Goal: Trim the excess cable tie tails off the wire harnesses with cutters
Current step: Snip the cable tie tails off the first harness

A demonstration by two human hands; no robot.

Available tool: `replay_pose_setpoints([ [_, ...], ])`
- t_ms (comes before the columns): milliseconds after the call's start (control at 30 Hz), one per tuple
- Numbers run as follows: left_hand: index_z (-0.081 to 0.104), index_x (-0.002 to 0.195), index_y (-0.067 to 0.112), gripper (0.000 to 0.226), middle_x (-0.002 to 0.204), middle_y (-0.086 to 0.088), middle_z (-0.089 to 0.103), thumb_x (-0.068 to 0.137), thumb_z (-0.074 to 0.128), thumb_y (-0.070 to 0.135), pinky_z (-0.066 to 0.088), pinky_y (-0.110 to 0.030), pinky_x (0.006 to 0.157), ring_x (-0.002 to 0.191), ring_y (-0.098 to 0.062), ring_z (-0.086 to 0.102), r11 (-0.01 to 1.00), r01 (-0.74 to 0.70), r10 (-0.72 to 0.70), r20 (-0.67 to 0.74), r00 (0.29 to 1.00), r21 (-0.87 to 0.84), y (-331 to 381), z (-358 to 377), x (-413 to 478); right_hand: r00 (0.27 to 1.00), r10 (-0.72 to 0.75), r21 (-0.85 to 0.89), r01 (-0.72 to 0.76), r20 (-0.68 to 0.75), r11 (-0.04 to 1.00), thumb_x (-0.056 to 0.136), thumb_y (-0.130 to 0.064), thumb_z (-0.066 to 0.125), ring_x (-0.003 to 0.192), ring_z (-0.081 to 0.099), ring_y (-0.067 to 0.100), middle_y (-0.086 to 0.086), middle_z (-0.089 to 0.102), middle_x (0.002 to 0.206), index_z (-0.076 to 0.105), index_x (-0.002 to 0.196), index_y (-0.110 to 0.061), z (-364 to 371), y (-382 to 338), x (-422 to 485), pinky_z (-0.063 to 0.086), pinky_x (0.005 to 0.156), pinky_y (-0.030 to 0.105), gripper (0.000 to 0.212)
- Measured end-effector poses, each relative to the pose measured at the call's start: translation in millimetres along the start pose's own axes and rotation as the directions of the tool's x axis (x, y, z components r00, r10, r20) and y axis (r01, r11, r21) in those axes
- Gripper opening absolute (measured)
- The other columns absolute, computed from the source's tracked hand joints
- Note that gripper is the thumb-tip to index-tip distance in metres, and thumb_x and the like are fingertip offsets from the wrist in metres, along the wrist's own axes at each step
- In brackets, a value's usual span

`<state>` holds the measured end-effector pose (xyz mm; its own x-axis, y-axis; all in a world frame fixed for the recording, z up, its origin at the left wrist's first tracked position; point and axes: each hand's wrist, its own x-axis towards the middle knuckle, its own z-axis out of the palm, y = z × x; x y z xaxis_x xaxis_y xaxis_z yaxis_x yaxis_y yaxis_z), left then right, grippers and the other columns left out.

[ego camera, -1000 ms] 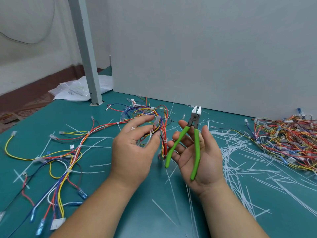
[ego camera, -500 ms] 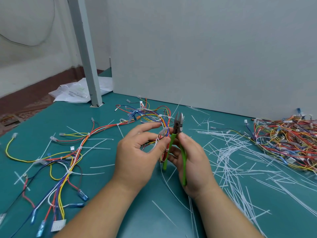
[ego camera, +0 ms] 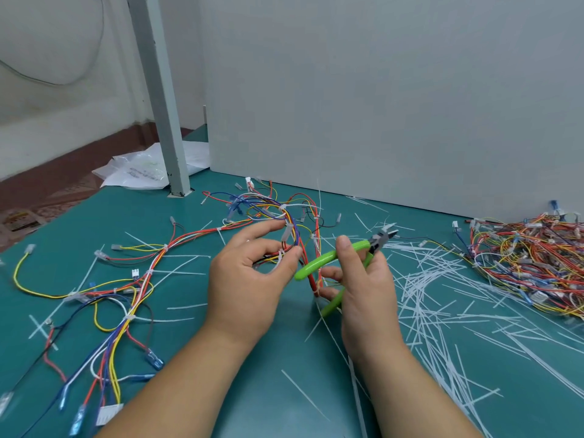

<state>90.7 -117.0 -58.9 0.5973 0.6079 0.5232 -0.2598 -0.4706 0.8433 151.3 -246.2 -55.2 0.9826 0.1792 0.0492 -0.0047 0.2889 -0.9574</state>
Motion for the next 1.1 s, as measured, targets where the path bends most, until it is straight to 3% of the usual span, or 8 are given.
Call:
replay_pose_setpoints([
  [233, 0.079, 0.080, 0.019, 0.005, 0.118, 0.012, 0.070, 0.082, 0.083, 0.017, 0.043, -0.013, 0.099, 0.115, 0.001, 0.062, 0.998, 0.036, -0.035, -0.028, 0.999, 0.059, -1.9, -3.2, 2.7, 0.981, 0.144, 0.197, -0.118, -0.128, 0.973, 0.082, -0.031, 0.083, 0.086, 0.080, 0.021, -0.004, 0.075, 0.087, 0.056, 0.093, -0.021, -7.9, -7.3, 1.0, 0.051, 0.049, 0.019, 0.031],
  [367, 0.078, 0.078, 0.028, 0.009, 0.115, 0.019, 0.068, 0.083, 0.083, 0.022, 0.041, -0.023, 0.102, 0.119, -0.008, 0.058, 0.992, 0.046, -0.041, -0.041, 0.998, 0.119, -1.4, -5.0, 3.9, 0.946, 0.322, 0.466, -0.299, 0.030, 0.833, 0.091, -0.013, 0.069, 0.086, 0.074, 0.014, 0.001, 0.079, 0.109, 0.070, 0.091, -0.014, -11.5, -13.3, 5.3, 0.049, 0.051, 0.018, 0.001],
  [533, 0.070, 0.074, 0.041, 0.020, 0.110, 0.027, 0.064, 0.084, 0.081, 0.026, 0.029, -0.006, 0.097, 0.117, -0.014, 0.055, 0.981, 0.068, -0.049, -0.106, 0.993, 0.182, -1.7, -6.2, 6.5, 0.920, 0.272, 0.589, -0.391, 0.283, 0.707, 0.079, -0.018, 0.061, 0.123, 0.068, 0.029, 0.006, 0.074, 0.123, 0.066, 0.069, -0.016, -20.7, -20.6, 7.1, 0.052, 0.101, 0.052, 0.010],
  [633, 0.068, 0.073, 0.042, 0.024, 0.109, 0.025, 0.066, 0.084, 0.081, 0.026, 0.030, -0.007, 0.095, 0.116, -0.014, 0.055, 0.984, 0.071, -0.049, -0.132, 0.990, 0.165, -2.3, -7.1, 7.4, 0.896, 0.246, 0.596, -0.432, 0.370, 0.677, 0.071, -0.019, 0.064, 0.129, 0.063, 0.040, 0.016, 0.067, 0.116, 0.056, 0.077, -0.015, -20.6, -18.8, 5.8, 0.044, 0.105, 0.070, 0.011],
  [733, 0.072, 0.076, 0.034, 0.012, 0.112, 0.021, 0.068, 0.084, 0.079, 0.029, 0.030, -0.006, 0.094, 0.115, -0.016, 0.054, 0.985, 0.047, -0.025, -0.139, 0.990, 0.164, -2.8, -7.2, 6.9, 0.927, 0.245, 0.557, -0.367, 0.283, 0.745, 0.071, -0.018, 0.066, 0.113, 0.072, 0.036, 0.015, 0.068, 0.106, 0.059, 0.079, -0.016, -13.6, -16.7, 4.9, 0.054, 0.095, 0.048, 0.011],
  [800, 0.071, 0.076, 0.038, 0.015, 0.112, 0.024, 0.066, 0.085, 0.079, 0.029, 0.030, -0.006, 0.094, 0.114, -0.015, 0.053, 0.986, 0.034, -0.010, -0.146, 0.989, 0.163, -2.3, -6.9, 6.8, 0.959, 0.214, 0.521, -0.282, 0.187, 0.806, 0.073, -0.023, 0.062, 0.091, 0.074, 0.029, 0.011, 0.070, 0.097, 0.060, 0.079, -0.017, -11.9, -17.5, 6.2, 0.048, 0.077, 0.036, 0.009],
  [967, 0.075, 0.079, 0.033, 0.011, 0.113, 0.020, 0.068, 0.084, 0.081, 0.026, 0.032, -0.009, 0.096, 0.113, -0.017, 0.053, 0.976, -0.058, 0.076, -0.080, 0.994, 0.211, -2.1, -6.4, 4.0, 0.985, 0.138, 0.331, -0.164, 0.099, 0.929, 0.094, -0.025, 0.060, 0.075, 0.066, 0.019, 0.005, 0.073, 0.088, 0.065, 0.058, -0.020, -12.0, -17.3, 6.8, 0.041, 0.066, 0.031, 0.036],
  [1100, 0.077, 0.076, 0.026, 0.006, 0.114, 0.018, 0.070, 0.081, 0.079, 0.028, 0.037, -0.017, 0.097, 0.112, -0.021, 0.055, 0.960, -0.211, 0.207, 0.037, 0.978, 0.183, 1.7, -1.5, -1.3, 0.989, 0.095, 0.157, -0.111, 0.112, 0.981, 0.083, -0.035, 0.073, 0.062, 0.055, 0.011, -0.001, 0.059, 0.070, 0.077, 0.070, -0.022, -0.6, -12.5, -3.4, 0.046, 0.058, 0.023, 0.019],
])
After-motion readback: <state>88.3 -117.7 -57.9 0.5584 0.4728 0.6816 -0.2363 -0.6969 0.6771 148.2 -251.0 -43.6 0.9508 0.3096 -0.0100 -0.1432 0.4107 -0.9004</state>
